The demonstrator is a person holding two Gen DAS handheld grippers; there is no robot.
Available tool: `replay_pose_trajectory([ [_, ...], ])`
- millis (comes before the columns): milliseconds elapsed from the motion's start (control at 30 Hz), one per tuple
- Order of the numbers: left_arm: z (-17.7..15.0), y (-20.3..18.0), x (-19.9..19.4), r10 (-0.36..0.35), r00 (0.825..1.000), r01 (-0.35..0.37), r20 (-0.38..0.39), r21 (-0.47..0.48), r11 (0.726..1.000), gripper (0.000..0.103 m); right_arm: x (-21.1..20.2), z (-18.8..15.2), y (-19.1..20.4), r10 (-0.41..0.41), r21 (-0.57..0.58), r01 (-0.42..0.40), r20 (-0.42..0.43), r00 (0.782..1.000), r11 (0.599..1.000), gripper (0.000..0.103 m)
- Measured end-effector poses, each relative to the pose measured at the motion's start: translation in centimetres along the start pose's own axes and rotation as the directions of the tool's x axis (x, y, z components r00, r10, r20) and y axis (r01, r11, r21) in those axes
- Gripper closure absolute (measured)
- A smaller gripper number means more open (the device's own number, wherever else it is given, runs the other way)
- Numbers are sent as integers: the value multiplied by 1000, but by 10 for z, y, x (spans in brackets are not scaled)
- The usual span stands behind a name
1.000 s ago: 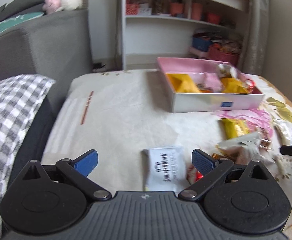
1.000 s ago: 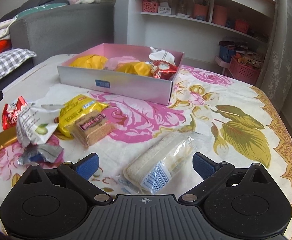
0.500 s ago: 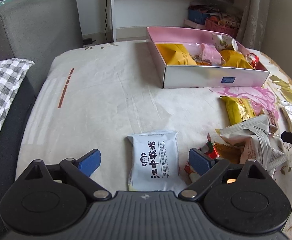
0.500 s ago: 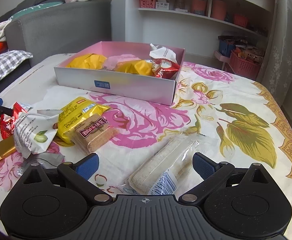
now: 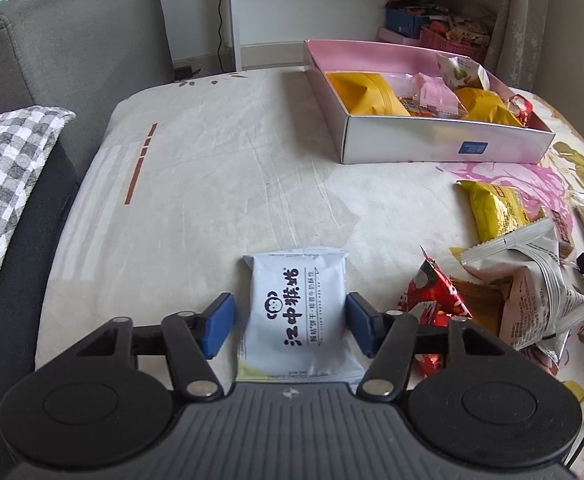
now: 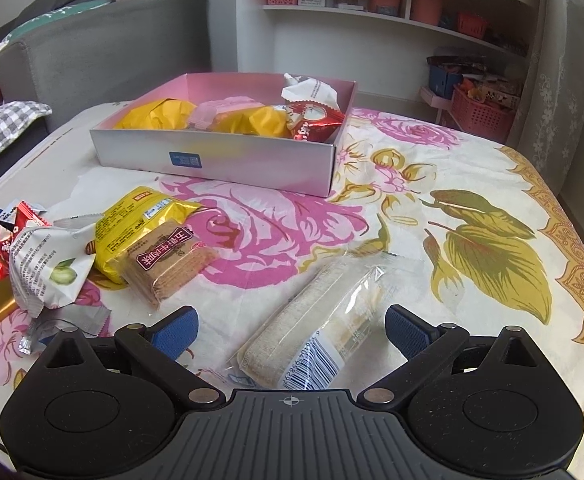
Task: Organize snacks
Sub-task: 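Grasp the white printed packet with the left tool while the right grasps the clear-wrapped cake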
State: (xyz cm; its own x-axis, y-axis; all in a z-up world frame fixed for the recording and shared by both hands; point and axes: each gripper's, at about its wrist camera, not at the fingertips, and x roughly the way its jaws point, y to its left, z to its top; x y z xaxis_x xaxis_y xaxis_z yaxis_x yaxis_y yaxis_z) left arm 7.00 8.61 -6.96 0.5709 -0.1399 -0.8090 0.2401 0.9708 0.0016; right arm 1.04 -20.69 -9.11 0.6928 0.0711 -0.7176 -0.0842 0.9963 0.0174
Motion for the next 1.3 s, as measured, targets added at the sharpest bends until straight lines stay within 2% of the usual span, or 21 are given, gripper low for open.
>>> replay_pose_trajectory([
  [233,1,-4,0,7,1000,-7,6,13,1000,55,0,1,-2,-4,27,5,-13,1000,1000,3],
  [433,1,-5,-1,10,1000,-10,5,1,1000,59,1,3,-6,-3,71,5,-28,1000,997,9],
  [567,2,-6,-1,15,1000,-15,3,-8,1000,60,0,7,-6,-7,78,9,-22,1000,997,26],
  [600,2,-6,-1,16,1000,-16,3,-11,1000,60,0,8,-6,-6,82,8,-23,1000,997,36],
  [633,2,-6,-1,18,1000,-18,3,-13,1000,60,-1,9,-5,-7,85,9,-23,1000,996,41],
  [700,2,-7,-1,23,1000,-23,0,-19,1000,60,-1,12,-4,-10,85,12,-23,1000,996,64],
  [767,3,-8,-1,24,1000,-24,-1,-24,999,60,-1,14,-3,-4,87,6,-27,1000,996,69],
  [1300,14,-13,-13,3,999,-1,34,-49,999,60,-8,32,6,17,88,-18,6,1000,996,73],
])
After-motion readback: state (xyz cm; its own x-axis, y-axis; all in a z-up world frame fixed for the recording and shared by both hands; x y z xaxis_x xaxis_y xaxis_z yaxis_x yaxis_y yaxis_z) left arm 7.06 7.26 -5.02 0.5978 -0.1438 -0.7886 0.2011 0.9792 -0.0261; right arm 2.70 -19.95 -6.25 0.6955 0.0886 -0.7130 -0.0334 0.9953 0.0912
